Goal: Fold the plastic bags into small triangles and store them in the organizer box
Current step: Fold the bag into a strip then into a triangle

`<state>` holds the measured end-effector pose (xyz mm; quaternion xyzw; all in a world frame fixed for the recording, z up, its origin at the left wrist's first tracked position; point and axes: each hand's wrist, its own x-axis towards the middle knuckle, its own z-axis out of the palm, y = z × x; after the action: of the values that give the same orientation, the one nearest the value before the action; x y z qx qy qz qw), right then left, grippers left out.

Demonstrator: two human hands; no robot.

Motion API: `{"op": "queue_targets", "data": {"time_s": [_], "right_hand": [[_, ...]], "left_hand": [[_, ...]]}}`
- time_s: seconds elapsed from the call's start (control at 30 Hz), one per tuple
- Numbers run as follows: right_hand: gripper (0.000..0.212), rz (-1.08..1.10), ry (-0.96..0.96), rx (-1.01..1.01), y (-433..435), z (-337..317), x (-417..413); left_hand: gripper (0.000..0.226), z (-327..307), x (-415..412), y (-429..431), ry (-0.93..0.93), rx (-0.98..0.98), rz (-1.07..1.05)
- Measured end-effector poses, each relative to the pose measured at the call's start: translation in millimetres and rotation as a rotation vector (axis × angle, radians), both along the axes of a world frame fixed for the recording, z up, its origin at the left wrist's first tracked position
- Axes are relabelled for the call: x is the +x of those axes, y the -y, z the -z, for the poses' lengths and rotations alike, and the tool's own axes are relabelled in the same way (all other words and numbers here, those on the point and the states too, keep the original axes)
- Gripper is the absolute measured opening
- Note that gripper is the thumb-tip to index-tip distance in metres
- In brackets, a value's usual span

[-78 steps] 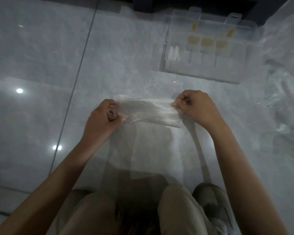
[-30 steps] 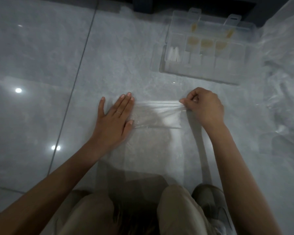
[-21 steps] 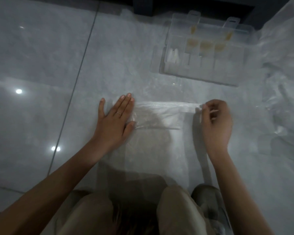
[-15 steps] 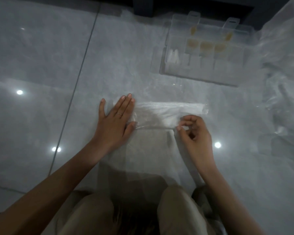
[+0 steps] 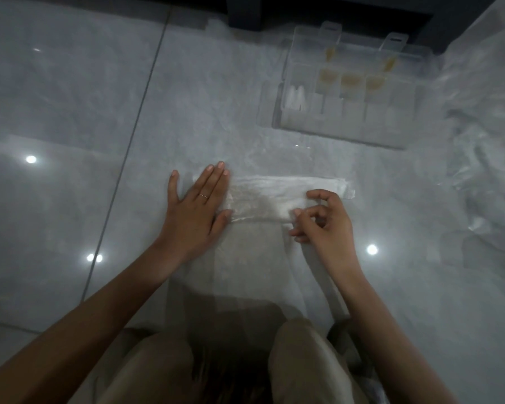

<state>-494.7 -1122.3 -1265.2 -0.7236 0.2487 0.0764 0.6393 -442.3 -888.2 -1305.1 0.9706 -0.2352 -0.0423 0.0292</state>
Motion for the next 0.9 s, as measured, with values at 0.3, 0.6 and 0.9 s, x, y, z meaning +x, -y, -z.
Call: {"op": "queue_targets", "data": {"time_s": [0.3,0.6,0.9], "right_hand": [[0.037,-0.019,-0.06,0.117,-0.6,4.1,0.8],[0.032,-0.144,-0.056,-0.207,15.4,3.2,4.0],[0.043,-0.317,0.426,-0.691,-54.6,-27.0,22.8]], "left_hand": [[0.064,-0.8,-0.5,0.4,0.013,0.003,0.002],[0.071,-2.5,1.5,-2.2,-0.005,0.043,0.027],[0.072,-5.5,-0.4,-0.4,-0.006,0.073,0.032]]}}
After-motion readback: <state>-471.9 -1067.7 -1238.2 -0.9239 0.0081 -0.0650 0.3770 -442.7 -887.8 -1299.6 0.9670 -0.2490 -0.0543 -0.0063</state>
